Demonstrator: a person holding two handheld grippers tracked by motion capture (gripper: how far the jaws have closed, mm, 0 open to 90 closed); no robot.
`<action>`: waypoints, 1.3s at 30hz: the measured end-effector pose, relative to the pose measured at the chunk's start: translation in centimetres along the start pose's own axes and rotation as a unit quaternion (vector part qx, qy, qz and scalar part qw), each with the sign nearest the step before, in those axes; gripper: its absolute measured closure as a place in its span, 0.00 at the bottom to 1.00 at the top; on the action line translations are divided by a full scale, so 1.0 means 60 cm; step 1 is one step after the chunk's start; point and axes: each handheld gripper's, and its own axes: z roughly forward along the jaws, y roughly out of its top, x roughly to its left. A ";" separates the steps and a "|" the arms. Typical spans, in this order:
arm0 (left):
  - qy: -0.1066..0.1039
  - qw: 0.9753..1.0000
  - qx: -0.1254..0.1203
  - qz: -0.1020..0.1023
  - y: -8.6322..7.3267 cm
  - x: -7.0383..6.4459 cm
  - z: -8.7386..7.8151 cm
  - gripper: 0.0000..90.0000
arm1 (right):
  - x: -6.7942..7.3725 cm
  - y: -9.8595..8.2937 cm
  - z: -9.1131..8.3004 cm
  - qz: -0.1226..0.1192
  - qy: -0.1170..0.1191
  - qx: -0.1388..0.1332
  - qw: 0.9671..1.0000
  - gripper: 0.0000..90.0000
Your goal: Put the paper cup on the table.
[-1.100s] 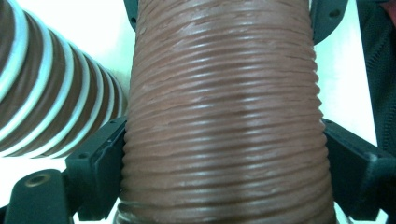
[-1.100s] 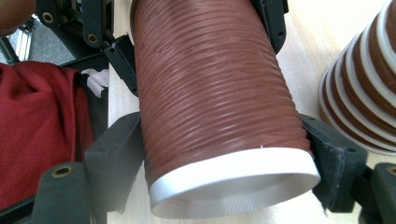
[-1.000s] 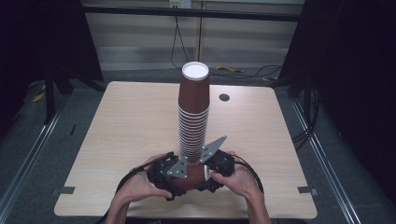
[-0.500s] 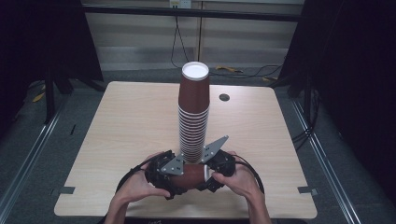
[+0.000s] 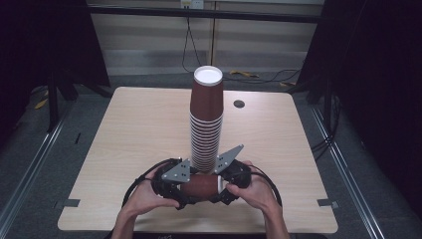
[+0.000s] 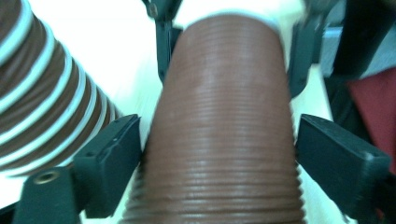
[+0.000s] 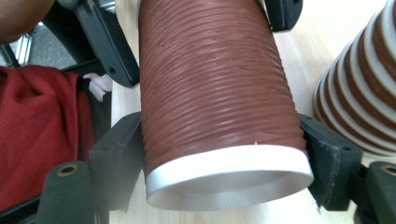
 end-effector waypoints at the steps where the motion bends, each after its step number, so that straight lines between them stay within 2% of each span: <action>1: 0.003 1.000 -0.005 -0.001 0.001 0.000 -0.001 0.17 | 0.000 0.000 -0.001 0.002 -0.001 0.000 1.000 0.26; 5: 0.009 1.000 -0.020 -0.006 0.003 0.000 -0.007 0.18 | -0.002 -0.004 -0.005 0.007 -0.001 -0.002 1.000 0.26; 7: 0.020 0.999 -0.047 -0.016 0.003 0.002 -0.016 0.18 | -0.004 -0.009 -0.009 0.012 -0.006 -0.006 1.000 0.26; 8: 0.020 0.999 -0.047 -0.016 0.003 0.002 -0.016 0.19 | -0.004 -0.009 -0.009 0.012 -0.006 -0.006 1.000 0.26; 9: 0.030 0.998 -0.058 -0.021 0.001 0.002 -0.019 0.19 | -0.005 -0.011 -0.011 0.015 -0.011 -0.010 1.000 0.26; 11: 0.034 0.995 -0.085 -0.028 -0.003 0.002 -0.025 0.19 | -0.005 -0.020 -0.019 0.027 -0.034 -0.022 0.999 0.26; 12: 0.034 0.995 -0.085 -0.028 -0.003 0.002 -0.025 0.19 | -0.005 -0.020 -0.019 0.027 -0.034 -0.022 0.999 0.26; 13: 0.039 0.995 -0.089 -0.029 -0.005 0.002 -0.028 0.19 | -0.007 -0.028 -0.026 0.039 -0.031 -0.031 0.998 0.26; 14: 0.046 0.994 -0.097 -0.033 -0.008 0.002 -0.031 0.18 | -0.009 -0.031 -0.028 0.043 -0.034 -0.033 0.998 0.26; 15: 0.046 0.994 -0.097 -0.033 -0.008 0.002 -0.031 0.18 | -0.011 -0.034 -0.029 0.047 -0.035 -0.032 0.998 0.26; 19: 0.059 0.991 -0.115 -0.045 -0.019 0.003 -0.040 0.18 | -0.013 -0.043 -0.030 0.054 -0.037 -0.042 0.997 0.25; 21: 0.060 0.988 -0.133 -0.058 -0.028 0.003 -0.044 0.17 | -0.013 -0.048 -0.029 0.059 -0.038 -0.050 0.996 0.25; 25: 0.065 0.987 -0.137 -0.062 -0.037 0.001 -0.048 0.17 | -0.013 -0.051 -0.025 0.065 -0.038 -0.063 0.995 0.25; 28: 0.065 0.985 -0.147 -0.065 -0.044 -0.001 -0.052 0.17 | -0.014 -0.053 -0.023 0.065 -0.033 -0.070 0.995 0.25; 29: 0.067 0.983 -0.154 -0.070 -0.048 -0.001 -0.053 0.17 | -0.014 -0.054 -0.020 0.066 -0.030 -0.075 0.995 0.25; 34: 0.070 0.982 -0.161 -0.076 -0.056 -0.007 -0.057 0.17 | -0.012 -0.056 -0.018 0.068 -0.030 -0.086 0.994 0.25; 39: 0.072 0.980 -0.167 -0.081 -0.067 -0.009 -0.057 0.17 | -0.010 -0.072 -0.012 0.073 -0.025 -0.115 0.990 0.25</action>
